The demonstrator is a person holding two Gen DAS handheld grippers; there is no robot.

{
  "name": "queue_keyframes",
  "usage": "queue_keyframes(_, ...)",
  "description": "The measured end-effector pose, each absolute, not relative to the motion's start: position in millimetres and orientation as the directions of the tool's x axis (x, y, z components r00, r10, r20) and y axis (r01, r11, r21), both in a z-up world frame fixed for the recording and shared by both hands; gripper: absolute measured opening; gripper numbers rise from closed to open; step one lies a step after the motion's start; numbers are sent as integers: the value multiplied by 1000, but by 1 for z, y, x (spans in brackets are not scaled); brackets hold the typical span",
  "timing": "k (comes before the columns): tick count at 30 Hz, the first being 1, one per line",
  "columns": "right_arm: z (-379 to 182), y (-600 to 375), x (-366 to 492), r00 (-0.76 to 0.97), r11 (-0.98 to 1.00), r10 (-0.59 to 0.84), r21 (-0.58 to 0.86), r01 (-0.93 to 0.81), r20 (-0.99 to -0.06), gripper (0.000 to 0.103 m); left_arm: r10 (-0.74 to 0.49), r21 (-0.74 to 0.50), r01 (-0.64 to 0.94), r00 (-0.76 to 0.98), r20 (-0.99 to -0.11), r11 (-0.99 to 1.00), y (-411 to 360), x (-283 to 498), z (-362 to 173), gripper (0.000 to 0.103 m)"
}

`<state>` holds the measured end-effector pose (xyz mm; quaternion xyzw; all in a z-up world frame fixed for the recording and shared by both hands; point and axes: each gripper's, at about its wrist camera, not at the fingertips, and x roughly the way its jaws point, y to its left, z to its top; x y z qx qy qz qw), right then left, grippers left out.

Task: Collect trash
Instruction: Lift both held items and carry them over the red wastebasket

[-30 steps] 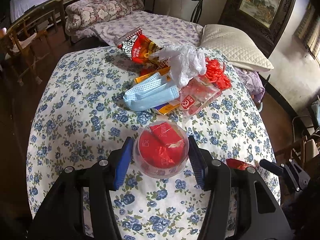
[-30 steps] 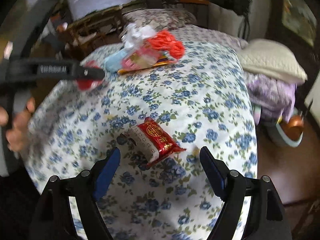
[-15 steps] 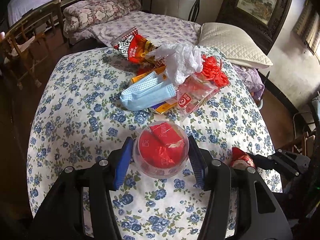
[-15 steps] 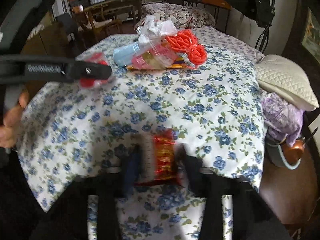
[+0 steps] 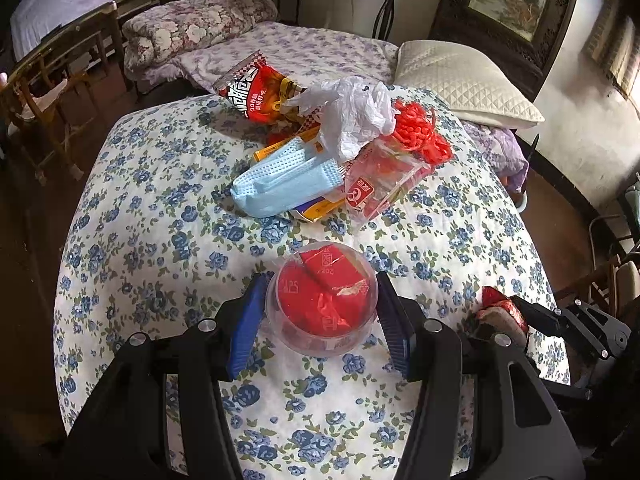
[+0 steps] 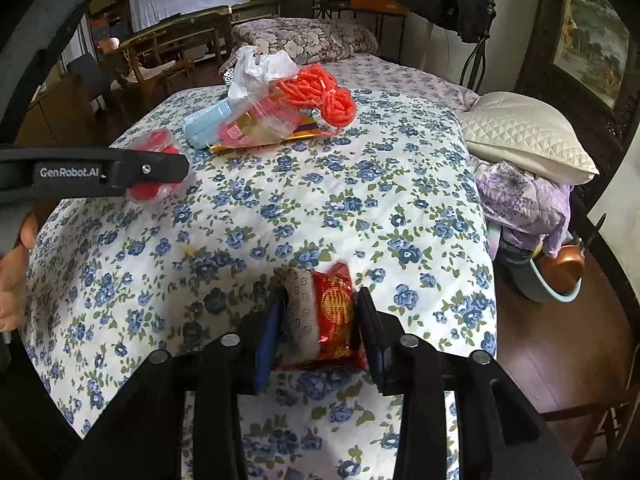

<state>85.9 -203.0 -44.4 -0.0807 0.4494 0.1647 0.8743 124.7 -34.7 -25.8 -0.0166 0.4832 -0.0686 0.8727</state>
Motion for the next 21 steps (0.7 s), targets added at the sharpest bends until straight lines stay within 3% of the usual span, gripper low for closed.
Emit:
queue_keyframes(3, -45, -202, 82, 547, 934, 200, -10, -357, -812, 54, -136, -93, 107, 524, -841, 990, -35, 124, -26, 55)
queue_keyframes(21, -49, -207, 87, 558, 940, 197, -6, -341, -806, 54, -136, -89, 114, 518, -845, 989, -36, 124, -29, 55)
